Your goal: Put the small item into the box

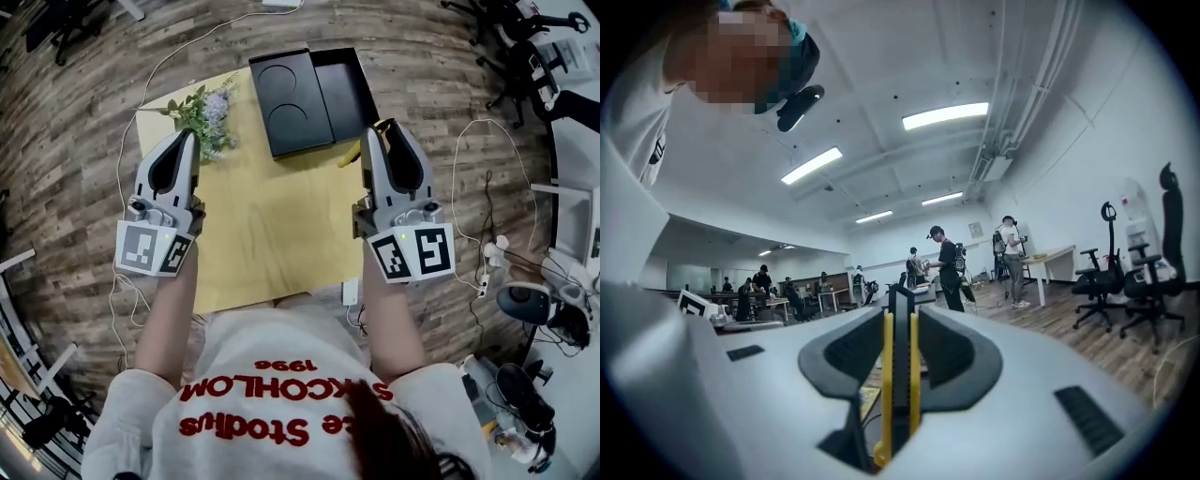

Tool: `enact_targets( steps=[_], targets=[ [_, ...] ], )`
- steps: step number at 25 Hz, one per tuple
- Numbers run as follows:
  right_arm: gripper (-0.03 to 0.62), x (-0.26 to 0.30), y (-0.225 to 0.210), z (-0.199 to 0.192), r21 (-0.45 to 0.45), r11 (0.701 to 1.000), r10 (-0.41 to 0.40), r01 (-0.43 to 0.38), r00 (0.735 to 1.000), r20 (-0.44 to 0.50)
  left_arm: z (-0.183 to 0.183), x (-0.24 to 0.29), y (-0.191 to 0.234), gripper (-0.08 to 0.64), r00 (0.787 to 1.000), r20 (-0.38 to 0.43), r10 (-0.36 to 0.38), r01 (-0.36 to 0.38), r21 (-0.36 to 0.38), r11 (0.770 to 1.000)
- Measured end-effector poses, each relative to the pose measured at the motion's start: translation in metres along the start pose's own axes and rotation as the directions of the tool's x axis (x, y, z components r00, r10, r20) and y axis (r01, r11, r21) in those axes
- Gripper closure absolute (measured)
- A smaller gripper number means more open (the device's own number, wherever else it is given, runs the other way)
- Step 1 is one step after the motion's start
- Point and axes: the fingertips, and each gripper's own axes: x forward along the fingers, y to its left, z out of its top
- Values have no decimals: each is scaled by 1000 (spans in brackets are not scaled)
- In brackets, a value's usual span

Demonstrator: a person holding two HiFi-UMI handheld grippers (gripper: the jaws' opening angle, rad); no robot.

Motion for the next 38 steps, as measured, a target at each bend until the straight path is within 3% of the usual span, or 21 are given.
enact_targets(
  steps=[9,13,17,22,26,29,33,35,38],
  targets=[
    [480,52,-64,-64,-77,996,-56,48,993,-103,-38,29,8,552,999,-51,2,-3,-7,1000],
    [480,80,-85,-107,-90,995,-52,33,976,-211,-51,37,14,553,998,-65,8,-10,-20,1000],
    [480,95,-92,-157,-121,992,-29,-21,915,-402,-64,37,15,552,996,-93,12,-16,-37,999],
    [472,111,-101,-186,-144,987,-21,-68,840,-542,-68,36,17,552,994,-107,26,-30,-44,999],
    [471,129,-100,-211,-160,980,-16,-121,749,-662,-70,34,17,552,993,-113,31,-36,-46,998],
    [469,138,-105,-232,-206,970,-66,-129,676,-734,-72,33,16,552,992,-117,36,-42,-51,998],
    [465,141,-108,-252,-211,970,-95,-125,599,-795,-71,30,17,552,992,-117,43,-50,-60,997],
    [465,138,-108,-256,-187,975,-84,-121,578,-812,-72,28,19,552,992,-117,50,-58,-63,996],
    [482,136,-107,-257,-160,980,-62,-115,591,-804,-73,23,21,552,992,-115,59,-66,-65,996]
  ],
)
